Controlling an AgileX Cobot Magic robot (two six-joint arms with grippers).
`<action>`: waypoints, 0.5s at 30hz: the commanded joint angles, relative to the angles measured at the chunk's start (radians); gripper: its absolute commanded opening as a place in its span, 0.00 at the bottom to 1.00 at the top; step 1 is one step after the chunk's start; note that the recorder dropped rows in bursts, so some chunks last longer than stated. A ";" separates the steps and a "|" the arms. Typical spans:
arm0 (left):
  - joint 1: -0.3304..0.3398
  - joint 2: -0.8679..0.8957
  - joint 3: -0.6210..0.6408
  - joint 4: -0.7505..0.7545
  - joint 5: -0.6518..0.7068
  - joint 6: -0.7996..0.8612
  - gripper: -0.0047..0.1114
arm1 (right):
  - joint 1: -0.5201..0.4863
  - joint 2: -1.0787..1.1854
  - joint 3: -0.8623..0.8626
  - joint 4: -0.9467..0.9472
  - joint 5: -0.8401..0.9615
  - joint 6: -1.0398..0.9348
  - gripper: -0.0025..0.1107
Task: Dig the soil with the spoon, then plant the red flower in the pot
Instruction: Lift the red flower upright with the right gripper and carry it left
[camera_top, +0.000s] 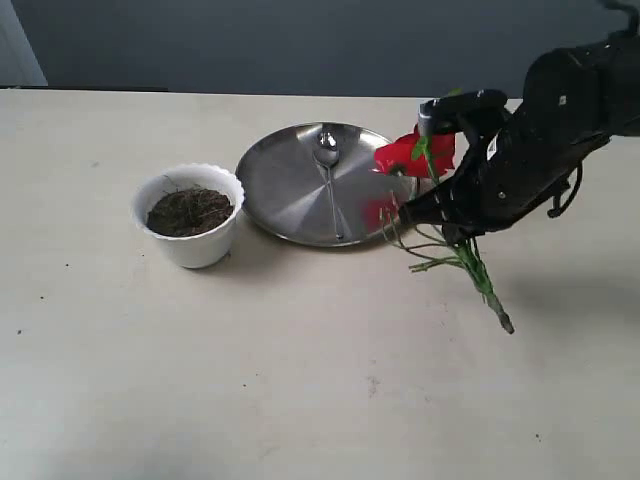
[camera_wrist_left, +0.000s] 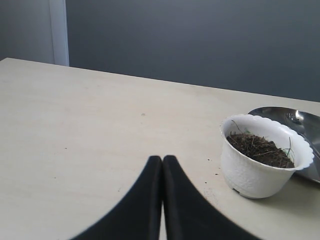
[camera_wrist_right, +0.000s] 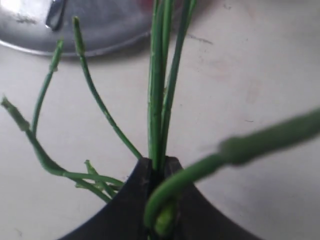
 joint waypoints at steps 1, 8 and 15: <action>-0.006 -0.005 0.003 0.002 -0.012 -0.001 0.04 | -0.001 0.088 0.002 -0.010 -0.005 -0.010 0.02; -0.006 -0.005 0.003 0.002 -0.012 -0.001 0.04 | 0.002 0.167 0.002 -0.013 -0.038 -0.024 0.02; -0.006 -0.005 0.003 0.002 -0.012 -0.001 0.04 | 0.029 -0.014 0.002 -0.013 -0.118 -0.024 0.02</action>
